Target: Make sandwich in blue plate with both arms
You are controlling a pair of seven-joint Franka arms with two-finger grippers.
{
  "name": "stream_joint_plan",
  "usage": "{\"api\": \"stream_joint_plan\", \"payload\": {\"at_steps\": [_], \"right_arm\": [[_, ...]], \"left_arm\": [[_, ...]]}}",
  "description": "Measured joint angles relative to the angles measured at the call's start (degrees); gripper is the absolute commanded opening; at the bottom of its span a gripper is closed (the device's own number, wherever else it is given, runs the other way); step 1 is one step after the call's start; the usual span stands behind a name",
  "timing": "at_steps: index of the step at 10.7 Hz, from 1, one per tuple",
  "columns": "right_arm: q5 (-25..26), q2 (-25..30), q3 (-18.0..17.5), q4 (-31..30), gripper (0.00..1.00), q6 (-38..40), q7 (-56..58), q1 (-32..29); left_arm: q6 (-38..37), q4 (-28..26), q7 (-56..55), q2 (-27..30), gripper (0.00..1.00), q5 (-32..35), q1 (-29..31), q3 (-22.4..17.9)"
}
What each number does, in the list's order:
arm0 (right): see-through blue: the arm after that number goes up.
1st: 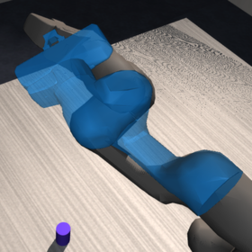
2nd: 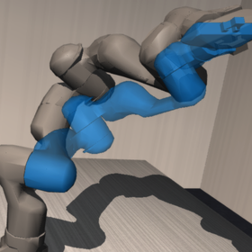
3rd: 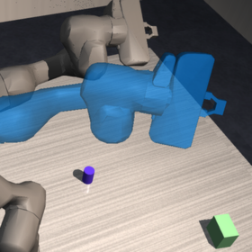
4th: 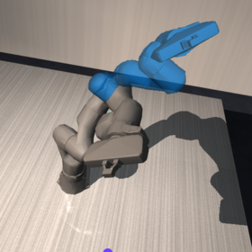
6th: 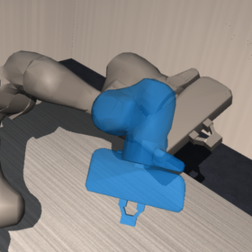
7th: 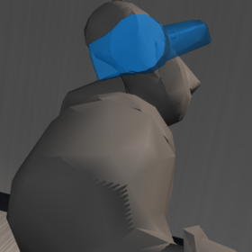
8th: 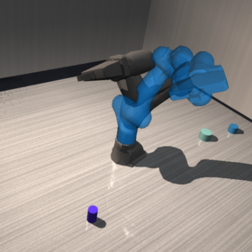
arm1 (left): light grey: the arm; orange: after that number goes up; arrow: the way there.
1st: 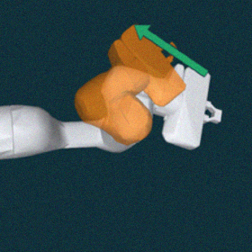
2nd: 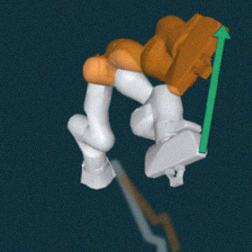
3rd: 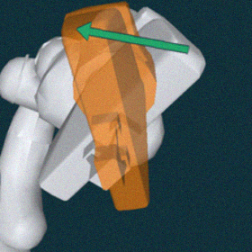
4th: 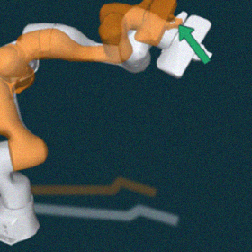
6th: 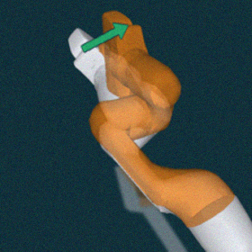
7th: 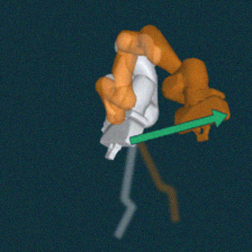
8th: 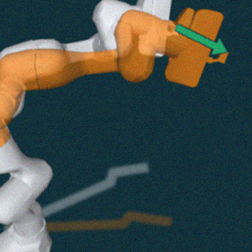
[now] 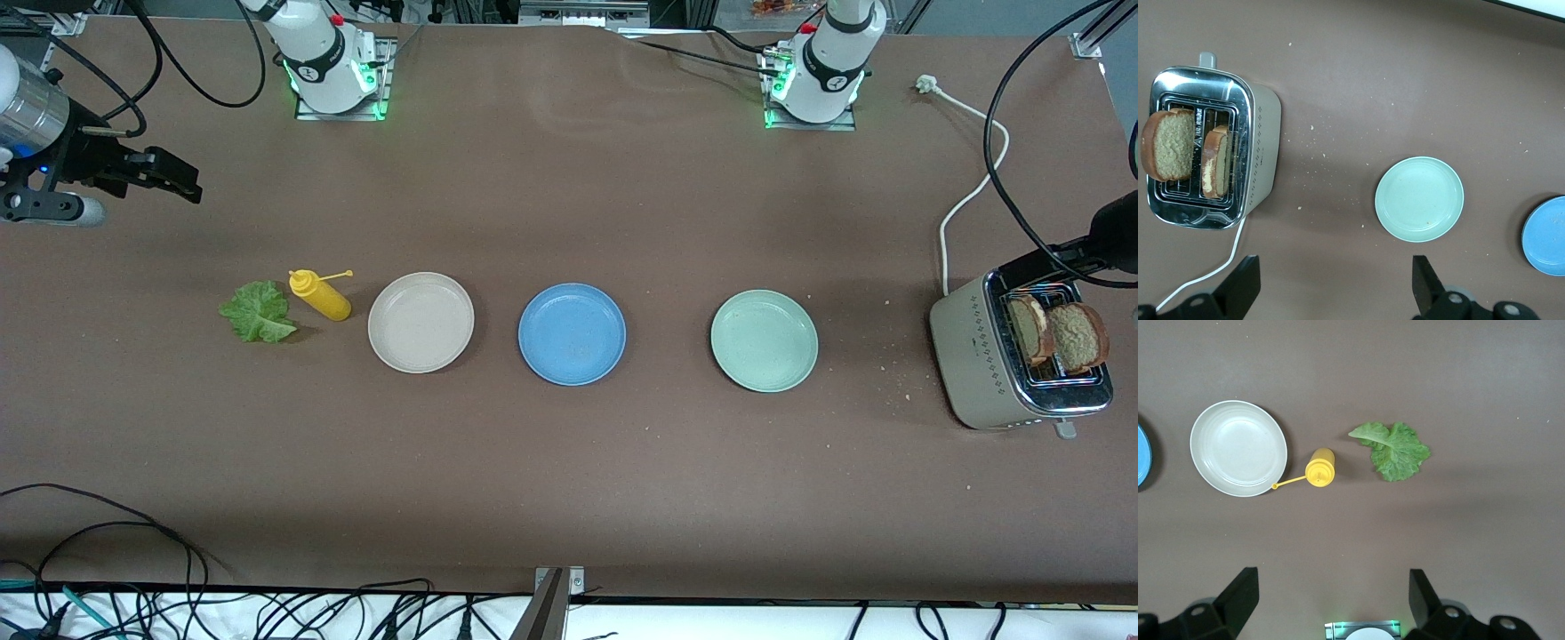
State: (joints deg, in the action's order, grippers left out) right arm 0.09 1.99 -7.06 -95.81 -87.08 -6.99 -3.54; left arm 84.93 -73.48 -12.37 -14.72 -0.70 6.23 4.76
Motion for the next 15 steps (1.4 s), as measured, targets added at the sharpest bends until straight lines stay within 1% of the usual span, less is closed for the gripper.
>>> {"api": "stream_joint_plan", "payload": {"at_steps": [6,15], "right_arm": [[-0.02,0.0,0.02,0.0,1.0,0.0,0.0,0.0],[-0.04,0.0,0.03,0.0,1.0,0.14,0.0,0.0]], "left_arm": [[-0.32,-0.12,0.07,-0.31,1.0,0.0,-4.1,0.03],[-0.32,-0.12,0.37,-1.8,1.0,0.0,-5.84,0.03]]}}
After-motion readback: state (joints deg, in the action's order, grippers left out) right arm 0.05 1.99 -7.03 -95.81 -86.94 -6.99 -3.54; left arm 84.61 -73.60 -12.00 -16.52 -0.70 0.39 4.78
